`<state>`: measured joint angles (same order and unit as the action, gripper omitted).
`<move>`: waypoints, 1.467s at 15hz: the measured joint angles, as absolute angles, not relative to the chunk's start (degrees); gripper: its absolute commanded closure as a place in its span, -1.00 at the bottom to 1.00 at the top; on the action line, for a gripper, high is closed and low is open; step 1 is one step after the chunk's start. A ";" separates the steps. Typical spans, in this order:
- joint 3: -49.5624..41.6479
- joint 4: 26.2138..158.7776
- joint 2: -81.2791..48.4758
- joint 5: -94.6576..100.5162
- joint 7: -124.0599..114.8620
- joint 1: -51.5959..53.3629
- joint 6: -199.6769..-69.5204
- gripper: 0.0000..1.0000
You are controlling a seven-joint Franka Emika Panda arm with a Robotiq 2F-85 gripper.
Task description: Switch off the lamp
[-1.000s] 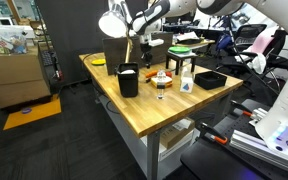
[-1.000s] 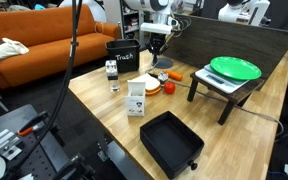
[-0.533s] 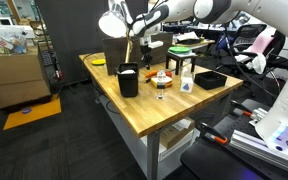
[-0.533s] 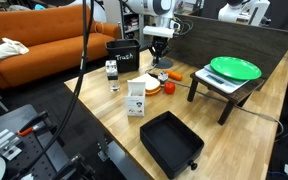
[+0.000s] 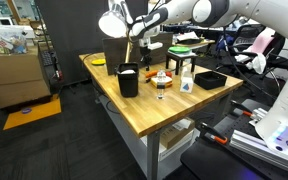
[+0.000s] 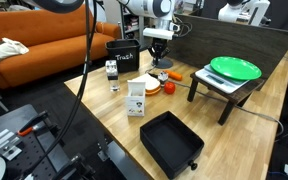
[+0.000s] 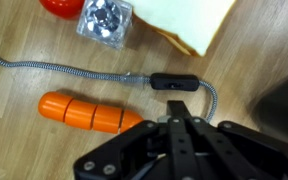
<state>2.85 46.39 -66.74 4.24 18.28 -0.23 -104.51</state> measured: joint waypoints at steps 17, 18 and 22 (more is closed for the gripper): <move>2.85 45.60 -70.27 4.26 18.85 -0.09 -104.44 1.00; 2.85 45.44 -70.43 4.27 18.97 -0.06 -104.42 1.00; 2.86 44.38 -71.19 4.27 19.23 0.45 -103.92 1.00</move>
<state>2.86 44.38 -71.19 4.27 19.23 0.45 -103.92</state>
